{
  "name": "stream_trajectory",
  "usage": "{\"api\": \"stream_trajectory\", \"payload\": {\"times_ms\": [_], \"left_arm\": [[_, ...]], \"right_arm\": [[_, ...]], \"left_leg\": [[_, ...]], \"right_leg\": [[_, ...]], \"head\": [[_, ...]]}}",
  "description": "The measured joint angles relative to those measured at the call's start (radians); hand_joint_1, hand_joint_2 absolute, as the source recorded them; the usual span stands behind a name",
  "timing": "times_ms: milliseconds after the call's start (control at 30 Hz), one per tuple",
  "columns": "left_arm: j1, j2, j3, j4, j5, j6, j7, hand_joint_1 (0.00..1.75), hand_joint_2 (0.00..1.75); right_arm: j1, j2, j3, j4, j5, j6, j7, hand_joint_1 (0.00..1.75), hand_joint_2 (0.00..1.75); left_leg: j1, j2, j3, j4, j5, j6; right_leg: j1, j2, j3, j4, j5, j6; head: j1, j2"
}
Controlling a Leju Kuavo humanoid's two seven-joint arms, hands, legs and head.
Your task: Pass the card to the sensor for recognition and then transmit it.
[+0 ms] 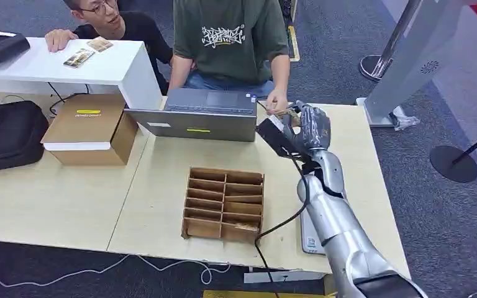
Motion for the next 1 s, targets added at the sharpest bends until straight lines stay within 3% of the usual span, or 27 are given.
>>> {"api": "stream_trajectory", "payload": {"times_ms": [67, 233, 533, 1000], "left_arm": [[0.002, 0.0, 0.0, 0.0, 0.0, -0.001, 0.0, 0.0, 0.0], [0.005, 0.0, 0.0, 0.0, 0.001, -0.001, 0.0, 0.0, 0.0], [0.006, 0.0, 0.0, 0.0, -0.005, 0.003, 0.002, 0.0, 0.0], [0.004, 0.0, 0.0, 0.0, -0.005, 0.017, 0.003, 0.0, 0.0]], "right_arm": [[0.037, 0.002, -0.026, -0.06, -0.102, 0.073, -0.015, 1.75, 1.75], [0.129, -0.005, -0.063, -0.194, -0.183, 0.138, -0.003, 1.75, 1.75], [0.295, -0.038, -0.092, -0.389, -0.171, 0.182, 0.047, 1.75, 1.75], [0.488, -0.103, -0.211, -0.504, -0.268, 0.216, 0.059, 1.75, 1.75]], "left_leg": [[0.0, -0.001, 0.0, 0.0, 0.0, 0.0], [0.0, 0.0, 0.0, 0.0, 0.0, 0.0], [0.0, -0.001, 0.0, 0.0, -0.001, 0.0], [0.0, -0.001, 0.0, 0.0, -0.002, 0.002]], "right_leg": [[0.0, -0.001, 0.0, 0.0, 0.0, 0.0], [0.0, -0.001, 0.0, 0.0, 0.0, 0.0], [0.0, -0.001, 0.0, -0.001, 0.0, 0.0], [0.0, -0.001, 0.0, -0.001, -0.001, 0.001]], "head": [[0.0, 0.0], [0.0, 0.0], [0.0, 0.0], [0.0, 0.0]]}}
